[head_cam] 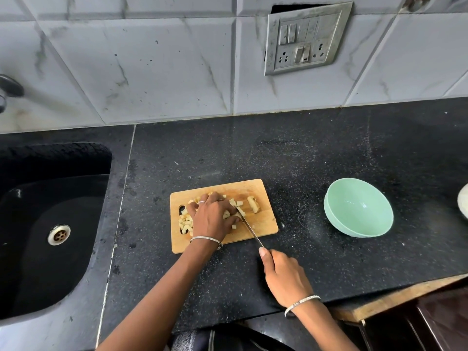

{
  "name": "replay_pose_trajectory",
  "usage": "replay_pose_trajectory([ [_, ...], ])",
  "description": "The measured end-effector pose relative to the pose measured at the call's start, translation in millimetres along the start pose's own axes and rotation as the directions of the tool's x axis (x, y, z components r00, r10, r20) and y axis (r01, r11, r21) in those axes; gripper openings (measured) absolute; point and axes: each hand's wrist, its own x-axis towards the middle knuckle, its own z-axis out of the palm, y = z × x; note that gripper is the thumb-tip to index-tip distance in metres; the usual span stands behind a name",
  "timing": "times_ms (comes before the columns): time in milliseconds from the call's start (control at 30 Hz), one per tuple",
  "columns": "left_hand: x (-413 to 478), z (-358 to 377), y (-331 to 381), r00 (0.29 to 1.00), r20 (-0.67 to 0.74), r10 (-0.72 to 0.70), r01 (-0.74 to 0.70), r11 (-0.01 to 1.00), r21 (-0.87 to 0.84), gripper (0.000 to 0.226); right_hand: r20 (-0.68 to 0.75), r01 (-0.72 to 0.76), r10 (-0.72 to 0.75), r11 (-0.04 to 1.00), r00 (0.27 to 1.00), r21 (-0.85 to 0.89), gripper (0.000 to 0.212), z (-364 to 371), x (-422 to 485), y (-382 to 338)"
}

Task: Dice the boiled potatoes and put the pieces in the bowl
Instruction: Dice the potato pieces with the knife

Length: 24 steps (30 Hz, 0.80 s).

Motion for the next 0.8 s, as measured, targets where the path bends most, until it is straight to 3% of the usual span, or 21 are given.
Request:
replay_pose_trajectory([
  [267,1.4,-1.6,2.0,1.0,-0.001,-0.009,0.009,0.999,0.031,0.022,0.037,-0.073,0.076,0.994,0.996,-0.076,0.051,-3.4,9.7,-17.0],
  [500,-5.1,5.8,4.4,0.994,-0.113,-0.013,0.03,0.988,0.151,0.026,-0.004,-0.019,0.018,0.988,1.0,-0.153,0.05,-1.2,-2.0,-15.8],
  [667,-4.8,1.7,-3.8,0.985,-0.172,-0.025,0.038,0.997,0.07,0.022,0.019,-0.002,0.003,0.999,1.0,-0.054,0.05,-3.9,-7.1,-0.3],
  [800,-8.9,0.5,-11.9,0.984,-0.176,0.01,-0.006,1.0,0.024,0.012,-0.042,0.02,-0.019,1.0,0.999,0.022,0.055,-4.1,-0.5,1.7],
])
